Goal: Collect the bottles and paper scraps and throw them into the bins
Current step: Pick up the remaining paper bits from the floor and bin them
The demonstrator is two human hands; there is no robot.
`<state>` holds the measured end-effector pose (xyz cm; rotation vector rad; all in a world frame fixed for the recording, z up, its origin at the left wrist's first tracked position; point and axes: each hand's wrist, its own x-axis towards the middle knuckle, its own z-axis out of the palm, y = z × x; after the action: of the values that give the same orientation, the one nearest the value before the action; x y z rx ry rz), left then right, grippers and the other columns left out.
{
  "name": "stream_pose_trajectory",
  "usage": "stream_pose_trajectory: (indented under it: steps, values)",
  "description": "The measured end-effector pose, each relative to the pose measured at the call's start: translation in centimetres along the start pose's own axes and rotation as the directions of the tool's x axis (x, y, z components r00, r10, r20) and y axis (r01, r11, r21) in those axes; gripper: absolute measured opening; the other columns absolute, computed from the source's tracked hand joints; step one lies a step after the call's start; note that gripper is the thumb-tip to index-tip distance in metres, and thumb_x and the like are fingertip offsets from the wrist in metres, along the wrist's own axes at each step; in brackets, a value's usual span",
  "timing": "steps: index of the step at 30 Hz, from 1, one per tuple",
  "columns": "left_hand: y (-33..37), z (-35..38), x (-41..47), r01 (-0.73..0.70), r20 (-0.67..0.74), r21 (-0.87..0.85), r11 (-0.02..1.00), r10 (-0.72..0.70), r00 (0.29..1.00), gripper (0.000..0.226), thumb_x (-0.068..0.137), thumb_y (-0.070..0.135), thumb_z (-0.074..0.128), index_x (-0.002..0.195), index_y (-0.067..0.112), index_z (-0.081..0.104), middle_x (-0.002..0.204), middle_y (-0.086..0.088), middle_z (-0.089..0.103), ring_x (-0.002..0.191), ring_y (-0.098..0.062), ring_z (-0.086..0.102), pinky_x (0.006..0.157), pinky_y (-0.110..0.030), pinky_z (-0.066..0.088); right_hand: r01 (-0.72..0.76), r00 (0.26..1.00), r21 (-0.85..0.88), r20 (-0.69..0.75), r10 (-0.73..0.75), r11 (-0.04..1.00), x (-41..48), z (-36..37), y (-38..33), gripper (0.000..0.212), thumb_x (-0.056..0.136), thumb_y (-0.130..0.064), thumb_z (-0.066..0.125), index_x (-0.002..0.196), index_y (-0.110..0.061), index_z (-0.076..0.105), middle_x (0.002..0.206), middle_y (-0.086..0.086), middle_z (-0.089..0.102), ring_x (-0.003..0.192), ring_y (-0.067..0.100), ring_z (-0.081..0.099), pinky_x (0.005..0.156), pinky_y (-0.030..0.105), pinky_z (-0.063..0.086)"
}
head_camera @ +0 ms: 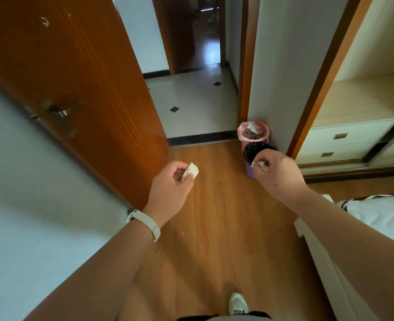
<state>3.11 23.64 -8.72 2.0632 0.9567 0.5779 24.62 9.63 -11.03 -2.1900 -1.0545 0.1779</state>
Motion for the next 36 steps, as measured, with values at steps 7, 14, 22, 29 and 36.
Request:
stream_pose_trajectory:
  steps: [7,14,22,29,36]
  values:
    - [-0.9,-1.1,6.1,0.002,-0.039,0.004,1.000,-0.002,0.999,0.017,0.094,0.032,0.064,0.110,0.029,0.058,0.099,0.019,0.063,0.090,-0.003,0.062,0.068,-0.010,0.048,0.014,1.000,0.012,0.019,-0.014,1.000,5.5,1.3,-1.0,0.007,0.092,-0.019,0.062,0.097,-0.024,0.063,0.088,-0.009,0.060,0.072,0.003,0.054,0.062,0.006,0.036]
    - [-5.0,-2.4,13.5,0.019,-0.017,-0.024,1.000,-0.020,1.000,0.017,0.094,0.033,0.063,0.110,0.032,0.056,0.099,0.021,0.060,0.090,-0.001,0.061,0.064,-0.008,0.046,-0.018,0.999,-0.041,0.037,0.019,0.999,10.9,5.7,-2.4,0.008,0.091,-0.018,0.063,0.096,-0.025,0.063,0.087,-0.010,0.059,0.074,0.002,0.055,0.063,0.005,0.036]
    - [-11.0,-6.9,26.4,-0.020,0.054,-0.129,0.991,0.027,0.998,0.017,0.095,0.028,0.063,0.109,0.030,0.055,0.096,0.022,0.059,0.086,0.000,0.061,0.061,-0.005,0.047,-0.118,0.993,-0.108,-0.021,0.116,0.987,20.8,11.7,-7.4,0.011,0.090,-0.021,0.064,0.093,-0.030,0.059,0.081,-0.021,0.050,0.073,0.001,0.052,0.058,0.008,0.035]
    - [-15.0,-10.4,37.0,-0.063,0.137,-0.178,0.982,0.088,0.987,0.016,0.093,0.024,0.065,0.107,0.029,0.057,0.094,0.018,0.062,0.084,0.003,0.062,0.065,-0.011,0.051,-0.060,0.997,-0.195,-0.068,0.048,0.979,28.4,15.4,-11.2,0.008,0.088,-0.019,0.062,0.092,-0.026,0.062,0.086,-0.010,0.056,0.078,0.012,0.056,0.060,0.019,0.042]
    - [-15.6,-8.4,43.5,-0.144,0.226,-0.214,0.966,0.193,0.955,0.018,0.092,0.026,0.065,0.096,0.041,0.055,0.094,0.015,0.064,0.085,-0.002,0.063,0.074,-0.028,0.057,-0.185,0.971,-0.210,-0.187,0.146,0.960,31.6,15.7,-10.1,0.008,0.084,-0.017,0.065,0.087,-0.024,0.062,0.084,-0.006,0.060,0.076,0.015,0.056,0.062,0.024,0.041]
